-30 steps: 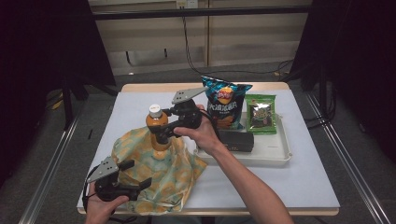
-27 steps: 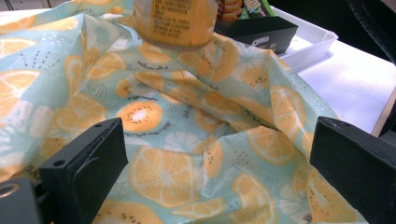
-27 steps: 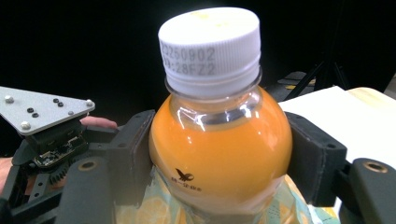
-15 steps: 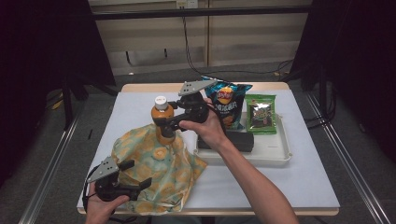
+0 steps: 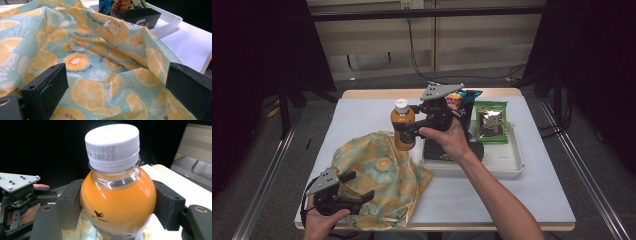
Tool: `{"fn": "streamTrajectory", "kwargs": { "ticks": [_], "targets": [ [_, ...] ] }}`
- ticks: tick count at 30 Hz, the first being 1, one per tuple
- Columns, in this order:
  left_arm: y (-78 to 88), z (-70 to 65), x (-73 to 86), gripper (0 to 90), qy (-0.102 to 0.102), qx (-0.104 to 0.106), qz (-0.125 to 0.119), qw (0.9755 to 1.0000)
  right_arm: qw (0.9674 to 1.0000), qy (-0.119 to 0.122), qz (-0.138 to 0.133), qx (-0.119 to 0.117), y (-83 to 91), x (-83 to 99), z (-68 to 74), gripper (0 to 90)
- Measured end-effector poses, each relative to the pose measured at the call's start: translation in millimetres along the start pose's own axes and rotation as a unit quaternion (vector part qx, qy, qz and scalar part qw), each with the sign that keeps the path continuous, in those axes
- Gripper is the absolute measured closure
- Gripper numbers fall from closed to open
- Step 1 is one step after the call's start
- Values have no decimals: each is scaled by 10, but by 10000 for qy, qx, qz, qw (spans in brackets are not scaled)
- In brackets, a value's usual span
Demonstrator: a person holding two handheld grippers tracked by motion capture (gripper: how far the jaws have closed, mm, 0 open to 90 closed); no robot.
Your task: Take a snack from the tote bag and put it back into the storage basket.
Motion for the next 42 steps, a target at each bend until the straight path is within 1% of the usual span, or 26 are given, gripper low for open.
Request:
{"fn": "streamTrajectory", "kwargs": {
  "ticks": [2, 4, 6, 7, 8, 9, 10, 13, 15, 16, 17, 21, 23, 24, 25, 26, 27, 28, 31, 32, 34, 35, 37, 38, 39, 42],
  "targets": [
    [-1, 1, 0, 37, 4, -2, -1, 10000, 9999, -45, 50, 116, 68, 31, -31, 309],
    [-4, 2, 0, 37, -1, -11, 4, 10000, 9994, -98, 98, 313, 149, 65, -70, 309],
    [-6, 5, -2, 37, 1, -9, -8, 10000, 9989, -134, 84, 434, 224, 79, -97, 310],
    [-9, 7, 0, 37, 37, -28, -2, 10000, 9986, -167, 49, 505, 279, 83, -120, 309],
    [-9, 7, 0, 37, 37, -28, -2, 10000, 9983, -182, 39, 553, 313, 87, -131, 309],
    [-9, 7, 1, 37, 37, -34, 3, 10000, 9983, -182, 39, 553, 313, 87, -131, 309],
    [-7, 8, 0, 37, 41, -36, -7, 10000, 9974, -187, 13, 696, 406, 103, -159, 310],
    [4, 14, -6, 39, 48, -33, -41, 10000, 9966, -194, -20, 804, 507, 136, -186, 309],
    [13, 18, -6, 39, 58, -72, -35, 10000, 9956, -216, -23, 914, 574, 175, -214, 309],
    [13, 18, -6, 39, 58, -72, -35, 10000, 9956, -216, -23, 914, 574, 175, -214, 309],
    [14, 16, -4, 39, 51, -68, -30, 10000, 9946, -257, -7, 1004, 641, 229, -241, 309],
    [11, 15, -4, 42, 35, -77, -29, 10000, 9931, -329, -17, 1125, 754, 308, -281, 309],
    [12, 16, -3, 42, 39, -79, -25, 10000, 9917, -390, -74, 1225, 828, 340, -301, 309],
    [13, 18, -3, 42, 39, -83, -23, 10000, 9917, -390, -74, 1225, 828, 340, -301, 309],
    [12, 16, -4, 43, 43, -79, -32, 10000, 9910, -395, -89, 1274, 888, 369, -312, 309],
    [12, 15, -4, 43, 40, -82, -30, 10000, 9906, -404, -88, 1303, 909, 379, -316, 309],
    [12, 15, -4, 43, 40, -82, -30, 10000, 9906, -404, -88, 1303, 909, 379, -316, 309],
    [12, 12, -3, 43, 37, -97, -27, 9999, 9899, -408, -89, 1353, 975, 413, -322, 309],
    [13, 7, -3, 43, 8, -91, -25, 10000, 9896, -434, -104, 1366, 1029, 442, -319, 309],
    [10, 8, -4, 43, 9, -97, -15, 10000, 9887, -461, -126, 1419, 1099, 482, -317, 309],
    [6, 5, -2, 43, 15, -88, -11, 10000, 9885, -468, -124, 1435, 1121, 495, -317, 309],
    [7, 6, -2, 43, 14, -88, -11, 10000, 9874, -501, -142, 1496, 1180, 532, -324, 309],
    [9, 10, -6, 43, 2, -97, -18, 10000, 9863, -529, -140, 1558, 1230, 567, -332, 309],
    [9, 10, -6, 43, 2, -97, -18, 10000, 9863, -529, -140, 1558, 1230, 567, -332, 309],
    [9, 11, -10, 43, 21, -94, -39, 9999, 9855, -530, -144, 1607, 1284, 606, -342, 309],
    [4, 14, -8, 43, 33, -96, -24, 9999, 9841, -605, -186, 1659, 1351, 656, -351, 309]
  ]
}}
Point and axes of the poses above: each handheld gripper's, and its own axes: y roughly backward along the jaws, x roughly out of its underside, z roughly to its left, the point moved 5 cm from there along -y, roughly forward along the jaws, and after that the axes turned 1 degree about z, right-handed, at the moved point
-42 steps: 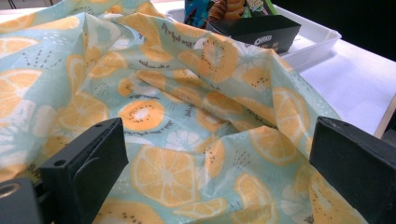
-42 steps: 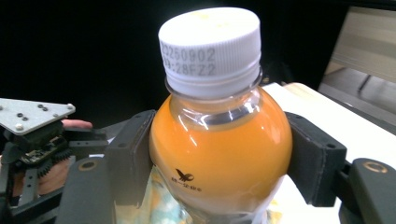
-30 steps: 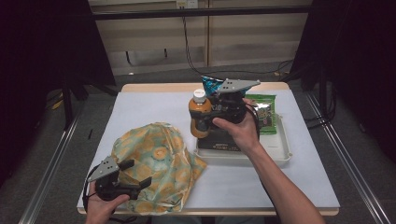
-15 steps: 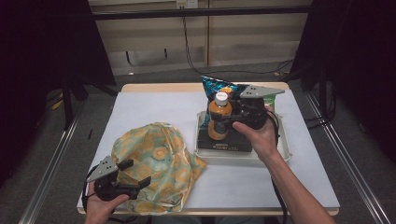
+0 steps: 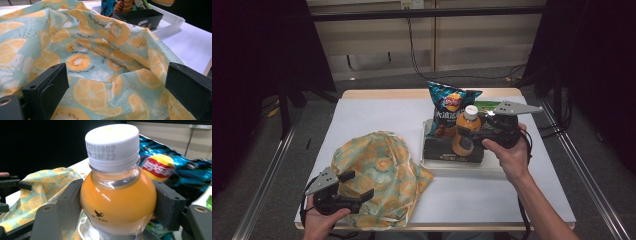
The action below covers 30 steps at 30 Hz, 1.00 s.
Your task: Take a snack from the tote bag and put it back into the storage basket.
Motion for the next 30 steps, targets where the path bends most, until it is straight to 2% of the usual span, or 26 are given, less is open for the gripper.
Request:
{"fn": "streamTrajectory", "kwargs": {
  "ticks": [14, 24, 30],
  "targets": [
    [5, -38, 0, 43, -78, -32, 3, 10000, 9993, -229, -89, 291, 263, 184, -196, 309],
    [14, -49, -5, 43, -116, -22, -17, 9999, 9977, -207, -2, 644, 438, 282, -367, 309],
    [28, -43, 3, 43, -105, -8, -21, 9999, 9950, -328, 10, 941, 561, 353, -510, 309]
  ]
}}
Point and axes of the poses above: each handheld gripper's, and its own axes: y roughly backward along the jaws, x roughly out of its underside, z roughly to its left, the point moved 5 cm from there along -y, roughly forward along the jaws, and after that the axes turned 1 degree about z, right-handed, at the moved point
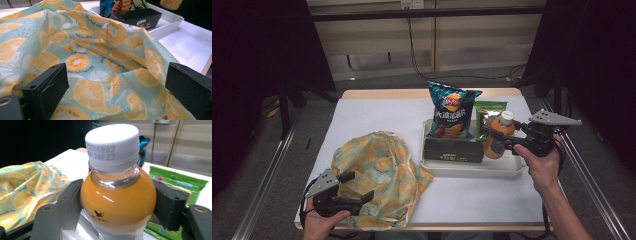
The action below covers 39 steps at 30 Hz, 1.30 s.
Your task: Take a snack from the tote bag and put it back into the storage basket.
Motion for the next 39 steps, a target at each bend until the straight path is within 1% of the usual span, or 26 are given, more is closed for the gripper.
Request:
{"fn": "streamTrajectory", "kwargs": {
  "ticks": [2, 3, 4, 7, 13, 17, 24, 28, 35, 39],
  "targets": [
    [2, -1, -2, 43, -9, -1, 4, 10000, 10000, 19, -10, 37, 2, 11, -19, 309],
    [1, -2, -2, 43, -10, 2, 4, 10000, 9999, 41, 66, 139, 1, 51, -50, 308],
    [0, -2, -2, 43, -11, 10, 0, 10000, 9999, 41, 66, 139, 1, 51, -50, 308],
    [-4, -5, -1, 43, -8, 23, 0, 10000, 9996, -8, 142, 234, -18, 125, -110, 309],
    [-1, 3, 2, 43, -9, 8, 9, 10000, 9992, -122, 209, 317, -57, 242, -208, 308],
    [-2, 2, 4, 43, -13, 11, 10, 10000, 9989, -108, 289, 353, -101, 308, -252, 309],
    [8, 2, 11, 43, 22, 7, 3, 10000, 9979, -165, 402, 472, -199, 402, -300, 308],
    [21, 9, 15, 43, 21, -53, 8, 10000, 9983, -167, 394, 402, -246, 423, -293, 308],
    [30, 8, 20, 43, 29, -23, -5, 10000, 9976, -151, 488, 472, -297, 472, -311, 308],
    [26, 4, 23, 43, 29, -24, 11, 10000, 9977, -165, 469, 466, -305, 490, -319, 307]
  ]
}}
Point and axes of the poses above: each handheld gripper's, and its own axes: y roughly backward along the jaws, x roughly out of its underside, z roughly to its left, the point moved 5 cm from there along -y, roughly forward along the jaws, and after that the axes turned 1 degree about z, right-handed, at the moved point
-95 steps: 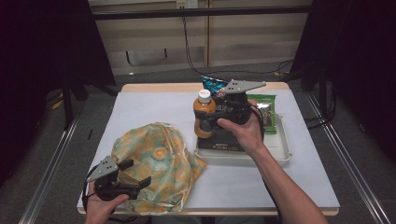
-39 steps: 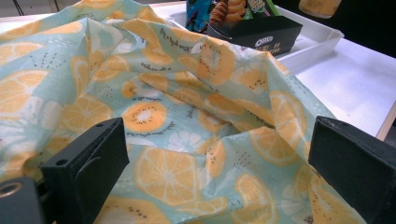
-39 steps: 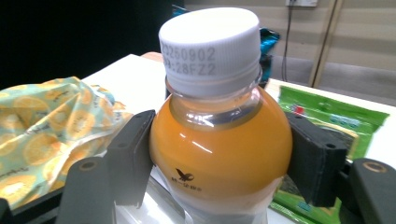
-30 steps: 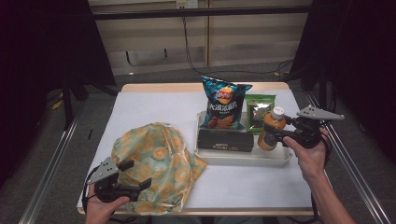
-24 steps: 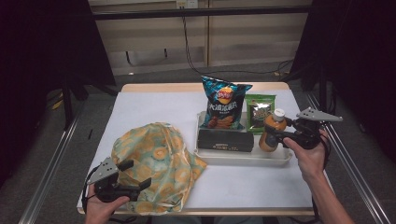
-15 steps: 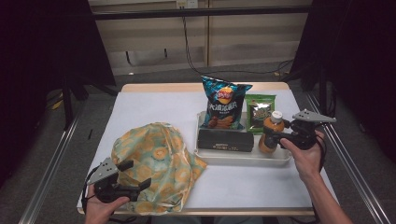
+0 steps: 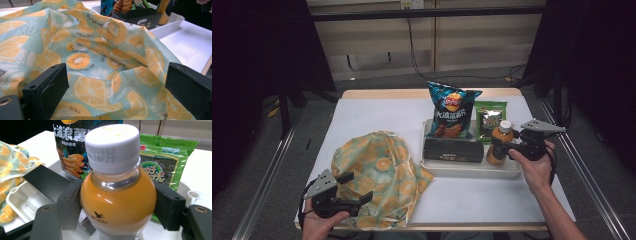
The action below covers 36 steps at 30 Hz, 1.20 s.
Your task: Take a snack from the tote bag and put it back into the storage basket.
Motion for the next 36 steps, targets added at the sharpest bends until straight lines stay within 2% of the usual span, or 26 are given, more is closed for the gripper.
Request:
{"fn": "streamTrajectory", "kwargs": {
  "ticks": [5, 13, 16, 27, 30, 34, 36],
  "targets": [
    [4, 1, -2, 43, -18, 5, -10, 10000, 10000, 25, -9, 43, -15, 21, 7, 307],
    [8, 0, 0, 43, -13, 1, -10, 10000, 9999, 87, -83, -24, 25, 78, 4, 303],
    [7, -3, 0, 43, -9, -20, 1, 10000, 9999, 38, -137, -50, 33, 92, 1, 302],
    [14, 8, 2, 43, -18, -19, -8, 10000, 9997, 112, -189, -45, 36, 113, 5, 295],
    [15, 8, 2, 43, -2, -36, -5, 10000, 9998, 114, -79, -170, 14, 152, 5, 232],
    [18, 9, 0, 43, 26, -55, -18, 10000, 9991, 144, -202, -341, 34, 141, 43, 103],
    [18, 9, 1, 43, 26, -46, -18, 10000, 9991, 101, -215, -346, 49, 135, 50, 79]
  ]
}}
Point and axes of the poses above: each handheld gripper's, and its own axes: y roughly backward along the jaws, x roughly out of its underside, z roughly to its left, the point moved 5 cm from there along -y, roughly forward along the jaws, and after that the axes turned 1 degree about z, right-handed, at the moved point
